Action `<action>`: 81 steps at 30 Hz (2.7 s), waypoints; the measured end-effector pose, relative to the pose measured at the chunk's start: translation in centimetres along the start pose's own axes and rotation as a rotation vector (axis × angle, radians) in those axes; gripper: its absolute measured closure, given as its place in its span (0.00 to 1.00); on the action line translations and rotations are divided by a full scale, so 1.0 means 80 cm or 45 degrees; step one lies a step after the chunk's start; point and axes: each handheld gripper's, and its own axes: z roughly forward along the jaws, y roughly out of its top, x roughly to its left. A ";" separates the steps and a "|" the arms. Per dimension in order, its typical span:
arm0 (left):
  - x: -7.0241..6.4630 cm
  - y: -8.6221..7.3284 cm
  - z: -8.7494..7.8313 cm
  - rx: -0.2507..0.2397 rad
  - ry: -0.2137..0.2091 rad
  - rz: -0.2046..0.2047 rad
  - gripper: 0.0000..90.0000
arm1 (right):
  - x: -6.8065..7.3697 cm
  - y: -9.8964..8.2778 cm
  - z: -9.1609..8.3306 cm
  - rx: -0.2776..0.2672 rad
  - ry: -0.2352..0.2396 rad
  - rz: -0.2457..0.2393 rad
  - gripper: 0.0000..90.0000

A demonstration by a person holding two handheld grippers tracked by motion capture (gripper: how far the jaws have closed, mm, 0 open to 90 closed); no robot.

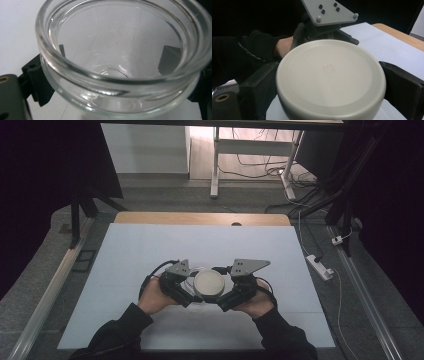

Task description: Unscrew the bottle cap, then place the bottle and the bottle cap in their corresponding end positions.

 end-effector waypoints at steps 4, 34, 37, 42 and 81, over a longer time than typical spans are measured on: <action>0.006 -0.001 -0.002 -0.008 0.024 -0.021 0.08 | 0.003 0.000 -0.003 -0.010 -0.016 0.003 0.08; 0.041 0.016 -0.002 -0.056 0.193 -0.088 0.08 | 0.033 -0.028 -0.005 -0.006 -0.082 0.018 0.08; 0.045 0.017 -0.002 -0.060 0.200 -0.093 0.08 | 0.036 -0.033 -0.002 0.003 -0.078 0.021 0.08; 0.050 0.019 0.001 -0.061 0.207 -0.098 0.08 | 0.039 -0.040 0.006 0.017 -0.065 0.021 0.08; 0.089 0.018 0.033 -0.056 0.291 -0.120 0.08 | 0.014 -0.090 0.063 0.111 -0.126 0.023 0.08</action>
